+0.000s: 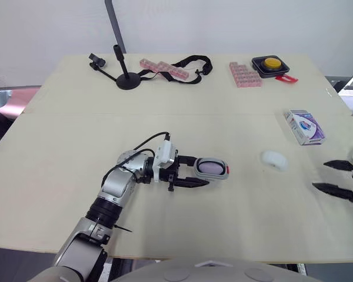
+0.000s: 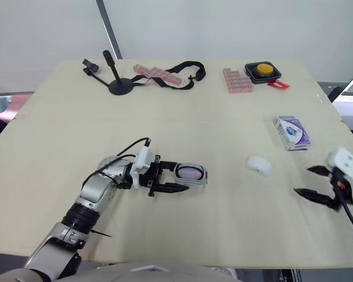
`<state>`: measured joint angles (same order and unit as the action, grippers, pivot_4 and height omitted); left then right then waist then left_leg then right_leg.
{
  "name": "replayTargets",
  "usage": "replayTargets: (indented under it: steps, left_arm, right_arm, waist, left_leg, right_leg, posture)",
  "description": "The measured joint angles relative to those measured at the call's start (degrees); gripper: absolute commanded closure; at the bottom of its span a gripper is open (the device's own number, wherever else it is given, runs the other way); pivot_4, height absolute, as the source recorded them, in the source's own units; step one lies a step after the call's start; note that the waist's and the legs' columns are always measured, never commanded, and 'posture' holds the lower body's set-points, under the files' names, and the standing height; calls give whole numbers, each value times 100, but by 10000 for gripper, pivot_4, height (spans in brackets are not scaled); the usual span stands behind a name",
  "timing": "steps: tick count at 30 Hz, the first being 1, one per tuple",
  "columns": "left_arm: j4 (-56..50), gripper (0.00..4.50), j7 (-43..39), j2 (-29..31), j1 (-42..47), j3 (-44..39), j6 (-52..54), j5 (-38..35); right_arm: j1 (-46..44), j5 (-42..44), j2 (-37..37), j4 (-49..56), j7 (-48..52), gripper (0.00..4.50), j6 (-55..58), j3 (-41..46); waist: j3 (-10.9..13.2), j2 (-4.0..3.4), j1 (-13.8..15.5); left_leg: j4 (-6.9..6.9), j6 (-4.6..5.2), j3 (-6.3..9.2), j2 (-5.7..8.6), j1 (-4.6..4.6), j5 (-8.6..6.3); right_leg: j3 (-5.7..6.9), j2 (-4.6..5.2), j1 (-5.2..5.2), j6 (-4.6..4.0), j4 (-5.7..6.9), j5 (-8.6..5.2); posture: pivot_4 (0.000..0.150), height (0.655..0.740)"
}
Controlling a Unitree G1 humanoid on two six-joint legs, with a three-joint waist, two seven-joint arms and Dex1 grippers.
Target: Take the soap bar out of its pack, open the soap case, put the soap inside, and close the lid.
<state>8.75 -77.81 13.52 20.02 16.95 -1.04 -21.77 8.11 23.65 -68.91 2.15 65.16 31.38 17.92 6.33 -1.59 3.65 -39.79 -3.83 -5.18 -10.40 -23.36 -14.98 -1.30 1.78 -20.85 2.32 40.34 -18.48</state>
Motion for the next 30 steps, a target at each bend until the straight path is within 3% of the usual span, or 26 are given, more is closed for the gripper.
replayTargets:
  steps: [4, 7, 14, 19, 30]
  left_arm:
    - [3, 26387, 8, -56, 3, 7, 2, 8]
    - [23, 26387, 28, -61, -4, -7, -4, 18]
    - [8, 26387, 46, -112, -24, 5, -7, 37]
    - [-34, 26387, -17, -87, -54, 10, -16, 39]
    - [-68, 26387, -70, -25, -70, 118, -17, 48]
  right_arm:
    - [-1263, 5, -808, 1082, -182, 388, 1569, -892]
    - [-2381, -96, -841, 1405, -44, 388, 2124, -1931]
    - [-3930, -570, -505, 1343, 280, 388, 2513, -3388]
    - [-4284, -956, -270, 1064, 385, 388, 2618, -4011]
    - [-3971, -1122, 91, 841, 196, 388, 2649, -4167]
  waist:
    - [-1, -2, 124]
    - [-1, -2, 156]
    - [-2, -2, 167]
    - [-2, -2, 179]
    - [-2, -3, 296]
  left_leg:
    - [-2, 1, 8, -15, -15, -1]
    - [-14, 14, 0, -8, -30, -8]
    - [-80, 22, -5, -12, -130, -12]
    - [-99, 20, -8, -13, -154, -11]
    - [-101, -6, -15, -12, -164, 2]
  right_leg:
    - [17, -4, -12, 0, 0, -1]
    - [14, 8, -32, 0, 36, -1]
    - [9, 10, -135, -1, 110, -2]
    - [4, 8, -159, -1, 123, -2]
    - [-3, 8, -169, 0, 125, -1]
  posture:
    - [1500, 7160]
    - [1500, 7160]
    - [1500, 7160]
    - [1500, 7160]
    - [1500, 7160]
